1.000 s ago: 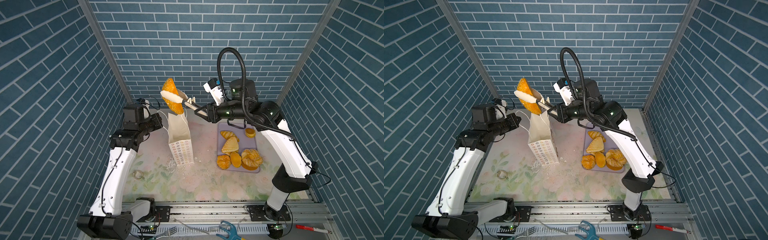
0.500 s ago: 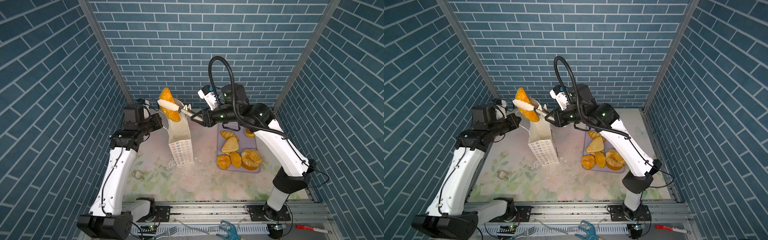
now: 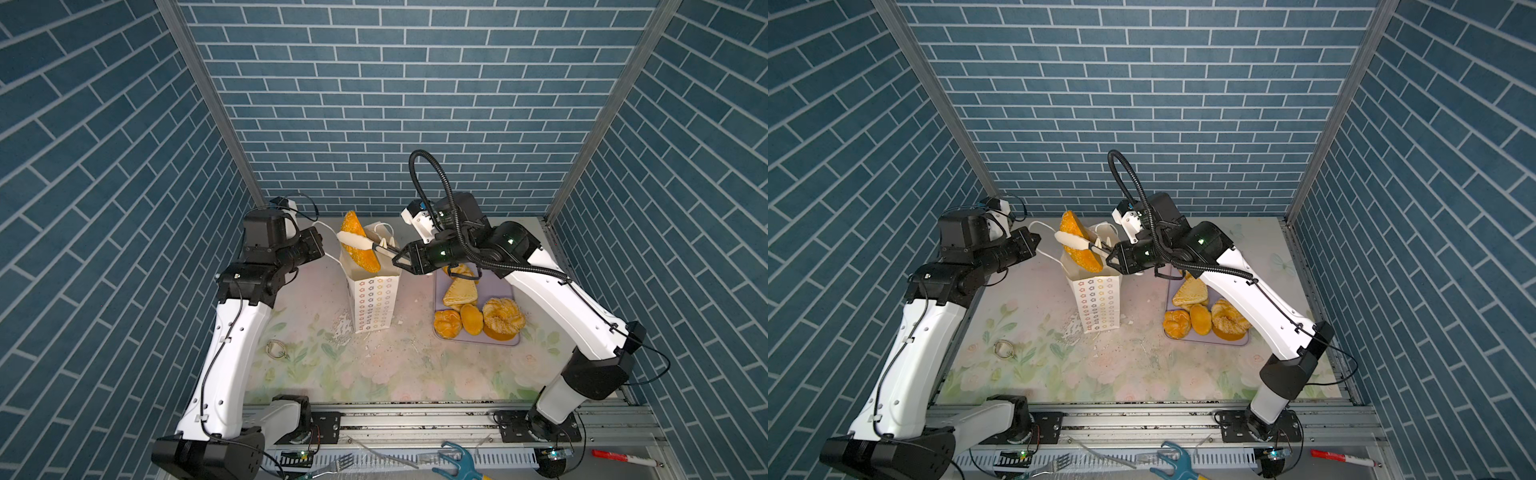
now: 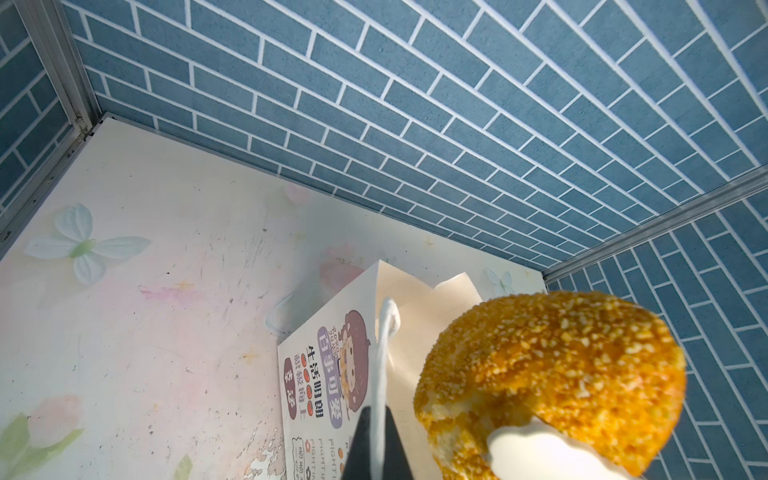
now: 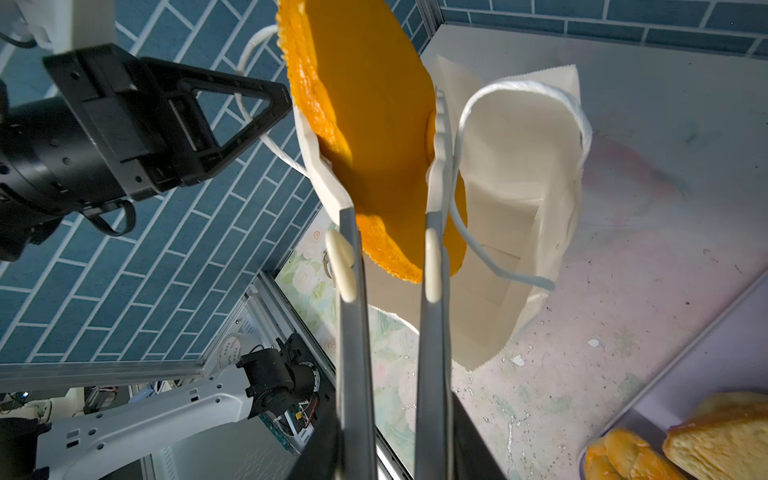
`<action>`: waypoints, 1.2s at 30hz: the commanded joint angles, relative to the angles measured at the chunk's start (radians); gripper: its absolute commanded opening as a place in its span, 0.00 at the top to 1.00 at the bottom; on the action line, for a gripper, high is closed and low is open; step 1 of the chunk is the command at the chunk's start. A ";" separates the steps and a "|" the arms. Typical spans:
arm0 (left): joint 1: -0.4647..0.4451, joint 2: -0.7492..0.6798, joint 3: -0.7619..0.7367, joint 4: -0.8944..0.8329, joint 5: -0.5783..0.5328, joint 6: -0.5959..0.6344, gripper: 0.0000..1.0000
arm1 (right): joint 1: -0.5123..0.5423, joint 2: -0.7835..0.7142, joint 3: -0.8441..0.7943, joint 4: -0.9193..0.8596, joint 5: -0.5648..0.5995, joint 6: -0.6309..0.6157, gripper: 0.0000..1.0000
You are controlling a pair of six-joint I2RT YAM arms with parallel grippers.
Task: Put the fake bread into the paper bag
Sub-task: 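Open the tongs to drop the orange bread into the bag, right gripper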
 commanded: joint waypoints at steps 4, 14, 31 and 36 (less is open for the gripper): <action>0.004 -0.013 -0.011 -0.005 -0.006 0.004 1.00 | 0.015 -0.035 0.047 -0.004 0.061 -0.015 0.63; 0.004 -0.013 -0.020 -0.002 -0.007 0.001 1.00 | 0.026 0.011 0.149 -0.098 0.147 -0.072 0.52; 0.005 0.003 -0.064 0.053 0.005 -0.022 1.00 | 0.028 0.155 0.525 -0.272 0.254 -0.206 0.54; 0.004 0.022 -0.095 0.114 0.031 -0.072 1.00 | -0.010 0.176 0.583 -0.303 0.260 -0.229 0.57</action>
